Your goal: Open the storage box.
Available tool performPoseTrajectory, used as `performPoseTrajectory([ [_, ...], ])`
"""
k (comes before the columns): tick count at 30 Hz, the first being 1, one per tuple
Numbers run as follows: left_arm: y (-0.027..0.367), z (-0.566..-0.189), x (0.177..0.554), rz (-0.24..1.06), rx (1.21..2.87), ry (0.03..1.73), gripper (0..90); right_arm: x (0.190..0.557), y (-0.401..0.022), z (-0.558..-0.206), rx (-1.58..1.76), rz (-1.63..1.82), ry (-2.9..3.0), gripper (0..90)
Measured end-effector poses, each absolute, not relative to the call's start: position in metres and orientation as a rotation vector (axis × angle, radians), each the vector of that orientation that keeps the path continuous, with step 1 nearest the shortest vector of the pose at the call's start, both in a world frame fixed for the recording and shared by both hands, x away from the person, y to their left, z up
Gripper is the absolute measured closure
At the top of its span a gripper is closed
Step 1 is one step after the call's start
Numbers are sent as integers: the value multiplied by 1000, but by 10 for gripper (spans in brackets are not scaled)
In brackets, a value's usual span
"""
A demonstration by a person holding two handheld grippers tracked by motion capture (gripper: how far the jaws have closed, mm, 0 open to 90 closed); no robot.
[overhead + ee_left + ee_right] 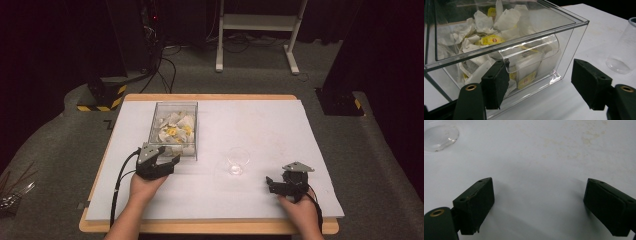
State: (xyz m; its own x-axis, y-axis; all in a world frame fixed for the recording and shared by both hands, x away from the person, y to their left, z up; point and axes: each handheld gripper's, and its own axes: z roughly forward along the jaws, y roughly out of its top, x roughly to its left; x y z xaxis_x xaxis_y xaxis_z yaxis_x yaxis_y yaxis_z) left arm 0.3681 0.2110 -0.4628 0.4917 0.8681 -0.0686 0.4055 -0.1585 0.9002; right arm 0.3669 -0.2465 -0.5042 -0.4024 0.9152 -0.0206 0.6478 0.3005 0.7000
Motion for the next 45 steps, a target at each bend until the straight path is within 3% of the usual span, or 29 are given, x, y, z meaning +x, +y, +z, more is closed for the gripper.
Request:
performPoseTrajectory([
  [45,214,-462,336,570,1769,1064,351,367,-246,-504,1386,860,2154,98],
])
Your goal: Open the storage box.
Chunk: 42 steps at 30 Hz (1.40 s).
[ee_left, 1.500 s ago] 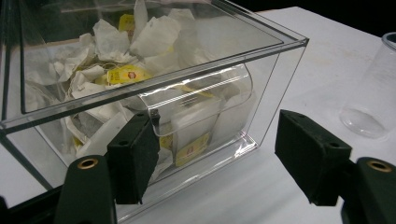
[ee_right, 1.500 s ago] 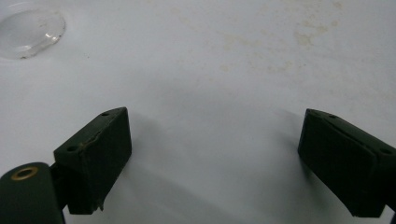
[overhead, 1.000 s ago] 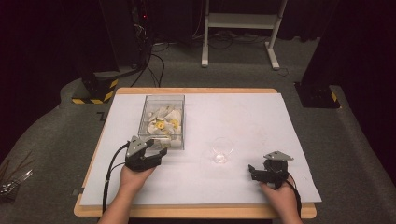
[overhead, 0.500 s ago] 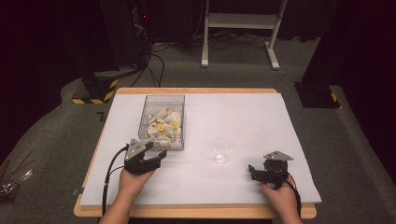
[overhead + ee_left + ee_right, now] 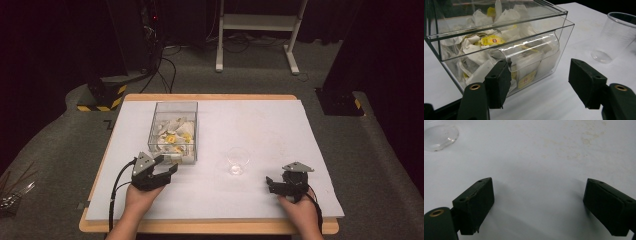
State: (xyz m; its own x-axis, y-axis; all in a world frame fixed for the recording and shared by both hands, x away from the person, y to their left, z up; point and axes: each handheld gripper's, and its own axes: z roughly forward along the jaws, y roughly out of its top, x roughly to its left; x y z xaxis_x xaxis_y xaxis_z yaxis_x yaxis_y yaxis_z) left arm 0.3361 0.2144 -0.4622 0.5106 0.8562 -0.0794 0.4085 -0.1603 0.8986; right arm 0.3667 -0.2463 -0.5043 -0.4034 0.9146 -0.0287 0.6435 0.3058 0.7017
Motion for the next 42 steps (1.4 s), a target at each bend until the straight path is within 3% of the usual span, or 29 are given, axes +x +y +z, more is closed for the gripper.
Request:
performPoseTrajectory([
  [42,217,-463,298,564,1777,1049,396,367,-246,-504,1385,859,2153,98],
])
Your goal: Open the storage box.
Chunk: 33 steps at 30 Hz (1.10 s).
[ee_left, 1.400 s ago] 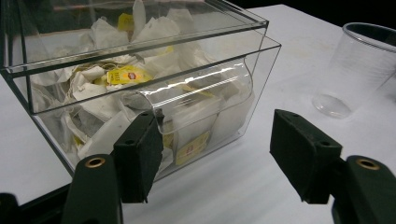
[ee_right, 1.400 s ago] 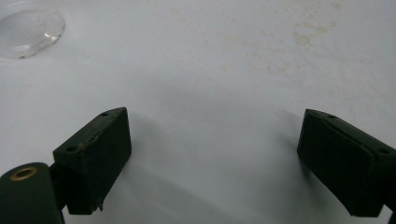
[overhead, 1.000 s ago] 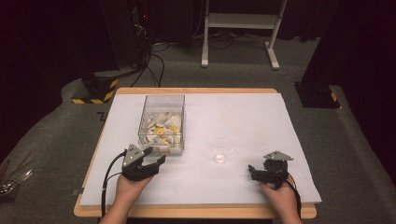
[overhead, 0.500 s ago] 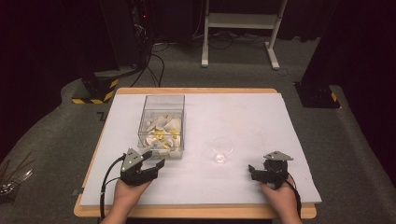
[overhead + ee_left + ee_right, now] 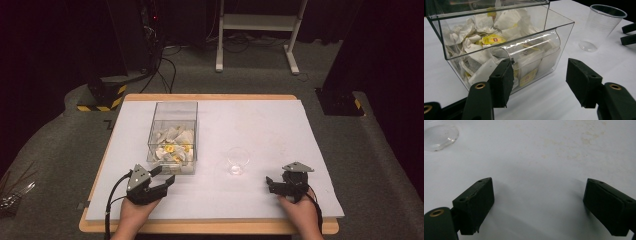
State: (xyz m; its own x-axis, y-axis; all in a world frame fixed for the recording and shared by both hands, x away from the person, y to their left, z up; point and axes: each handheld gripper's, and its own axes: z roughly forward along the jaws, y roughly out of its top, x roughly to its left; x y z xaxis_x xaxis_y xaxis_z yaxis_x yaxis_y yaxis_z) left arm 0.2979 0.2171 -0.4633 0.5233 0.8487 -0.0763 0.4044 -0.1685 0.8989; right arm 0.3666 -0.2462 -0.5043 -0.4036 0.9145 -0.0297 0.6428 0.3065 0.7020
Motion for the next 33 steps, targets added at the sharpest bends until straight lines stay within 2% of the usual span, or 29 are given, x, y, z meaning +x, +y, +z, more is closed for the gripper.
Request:
performPoseTrajectory([
  [14,224,-462,291,581,1762,1081,410,367,-246,-504,1384,859,2153,99],
  [20,230,-460,289,608,1771,1085,443,367,-246,-504,1385,860,2154,99],
  [33,241,-452,287,668,1737,1149,453,367,-246,-504,1385,859,2154,99],
])
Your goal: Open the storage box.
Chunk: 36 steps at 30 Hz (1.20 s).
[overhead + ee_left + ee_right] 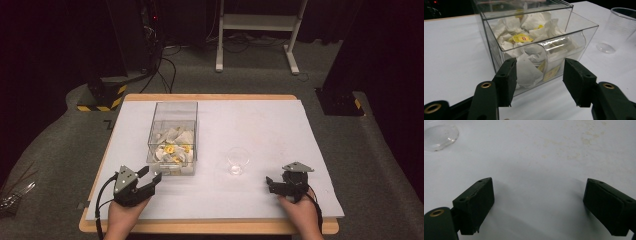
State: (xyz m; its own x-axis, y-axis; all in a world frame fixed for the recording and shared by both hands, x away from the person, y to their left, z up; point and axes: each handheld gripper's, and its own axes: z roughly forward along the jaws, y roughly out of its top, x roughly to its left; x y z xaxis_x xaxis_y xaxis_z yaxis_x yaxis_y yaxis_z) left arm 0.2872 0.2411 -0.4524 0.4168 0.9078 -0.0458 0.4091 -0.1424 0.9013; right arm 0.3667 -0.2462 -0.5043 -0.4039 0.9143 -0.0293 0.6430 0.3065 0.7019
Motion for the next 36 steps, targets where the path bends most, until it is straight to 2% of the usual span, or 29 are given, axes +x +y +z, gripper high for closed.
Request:
performPoseTrajectory([
  [14,248,-439,293,762,1686,1197,466,367,-246,-504,1385,860,2154,99],
  [36,255,-431,330,748,1688,1223,528,367,-246,-504,1388,861,2155,98],
])
